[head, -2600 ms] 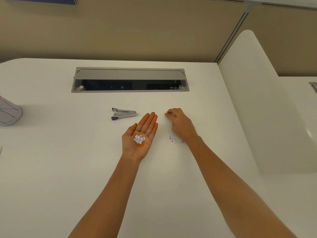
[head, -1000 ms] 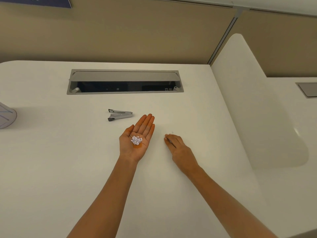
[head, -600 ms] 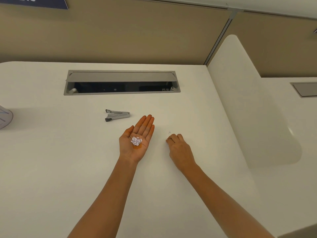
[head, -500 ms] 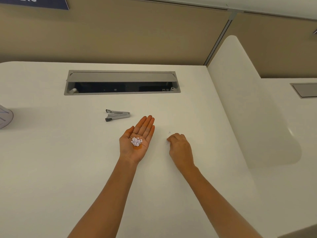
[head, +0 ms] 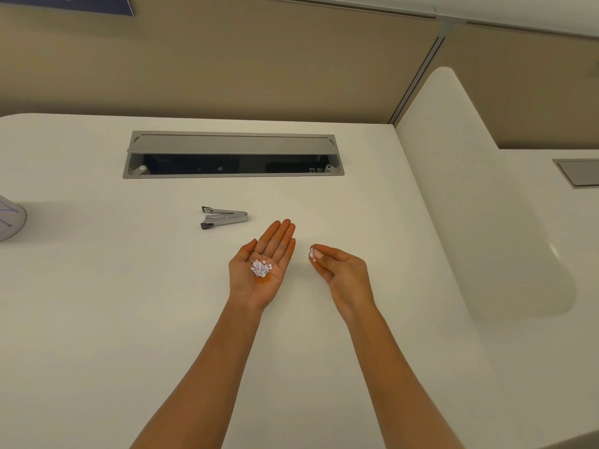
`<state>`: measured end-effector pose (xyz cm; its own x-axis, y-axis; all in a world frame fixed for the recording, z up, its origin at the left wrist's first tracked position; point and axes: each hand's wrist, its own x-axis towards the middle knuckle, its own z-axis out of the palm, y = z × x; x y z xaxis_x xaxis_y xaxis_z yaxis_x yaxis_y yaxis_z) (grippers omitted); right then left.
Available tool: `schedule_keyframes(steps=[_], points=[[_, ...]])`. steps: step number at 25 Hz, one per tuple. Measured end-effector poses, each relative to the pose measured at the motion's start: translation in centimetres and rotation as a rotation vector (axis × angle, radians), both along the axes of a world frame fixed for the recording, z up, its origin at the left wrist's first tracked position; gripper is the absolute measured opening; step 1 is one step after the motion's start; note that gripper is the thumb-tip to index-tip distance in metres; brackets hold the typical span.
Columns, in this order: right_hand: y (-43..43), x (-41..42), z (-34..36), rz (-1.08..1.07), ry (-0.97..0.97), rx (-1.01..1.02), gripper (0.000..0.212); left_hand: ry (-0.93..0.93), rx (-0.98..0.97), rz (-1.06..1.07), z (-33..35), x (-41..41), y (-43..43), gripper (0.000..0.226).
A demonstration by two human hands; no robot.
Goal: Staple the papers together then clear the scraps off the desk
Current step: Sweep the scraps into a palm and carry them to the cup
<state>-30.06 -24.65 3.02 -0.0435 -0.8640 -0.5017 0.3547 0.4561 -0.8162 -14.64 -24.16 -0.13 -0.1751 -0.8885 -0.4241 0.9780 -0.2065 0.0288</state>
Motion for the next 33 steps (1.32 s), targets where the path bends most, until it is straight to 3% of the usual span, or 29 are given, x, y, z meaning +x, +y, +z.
schedule_keyframes(steps=[2, 9, 14, 19, 22, 23, 24, 25, 27, 28, 30, 31, 32, 33], points=[[0.7, 1.5, 1.1, 0.089, 0.046, -0.046, 0.015, 0.001, -0.01, -0.007, 0.0, -0.3, -0.2, 0.049], [2.7, 5.9, 1.7, 0.282, 0.633, -0.346, 0.02, -0.047, -0.019, -0.016, 0.2, -0.6, -0.1, 0.052], [3.6, 6.2, 2.2, 0.49, 0.755, -0.635, 0.037, -0.065, -0.043, -0.009, 0.5, -0.2, 0.1, 0.053], [3.7, 7.4, 2.9, 0.437, 0.866, -0.594, 0.032, -0.05, -0.037, 0.0, 0.6, 0.0, 0.2, 0.052], [3.2, 7.0, 2.0, 0.398, 1.047, -0.739, 0.031, -0.027, -0.038, 0.002, 0.7, 0.1, 0.1, 0.052], [3.2, 7.3, 1.5, 0.414, 1.026, -0.796, 0.034, -0.026, -0.042, 0.003, 0.7, 0.1, 0.1, 0.053], [3.0, 8.4, 1.0, 0.35, 0.886, -0.832, 0.037, -0.03, -0.046, 0.004, 0.7, 0.0, 0.2, 0.053], [2.8, 10.1, 0.7, 0.111, 0.591, -0.77, 0.041, -0.038, -0.048, 0.002, 0.7, -0.1, 0.2, 0.054], [2.7, 11.9, 0.1, -0.284, -0.348, -0.514, 0.053, -0.034, -0.065, -0.009, 0.5, -0.1, 0.2, 0.055], [1.7, 12.7, -0.1, -0.432, -0.53, -0.371, 0.055, -0.026, -0.079, -0.015, 0.3, 0.0, 0.2, 0.055], [2.2, 13.6, -0.1, -0.63, -0.557, -0.16, 0.054, -0.026, -0.104, -0.027, 0.0, 0.0, 0.2, 0.055], [2.4, 13.3, 0.4, -0.656, -0.477, -0.097, 0.053, -0.034, -0.103, -0.025, 0.0, 0.1, 0.1, 0.055], [2.8, 13.0, 1.1, -0.559, -0.436, -0.039, 0.05, -0.036, -0.093, -0.019, 0.0, 0.1, 0.0, 0.054], [2.5, 12.5, 1.4, -0.49, -0.299, -0.138, 0.046, -0.027, -0.081, -0.008, 0.0, 0.1, -0.1, 0.054]])
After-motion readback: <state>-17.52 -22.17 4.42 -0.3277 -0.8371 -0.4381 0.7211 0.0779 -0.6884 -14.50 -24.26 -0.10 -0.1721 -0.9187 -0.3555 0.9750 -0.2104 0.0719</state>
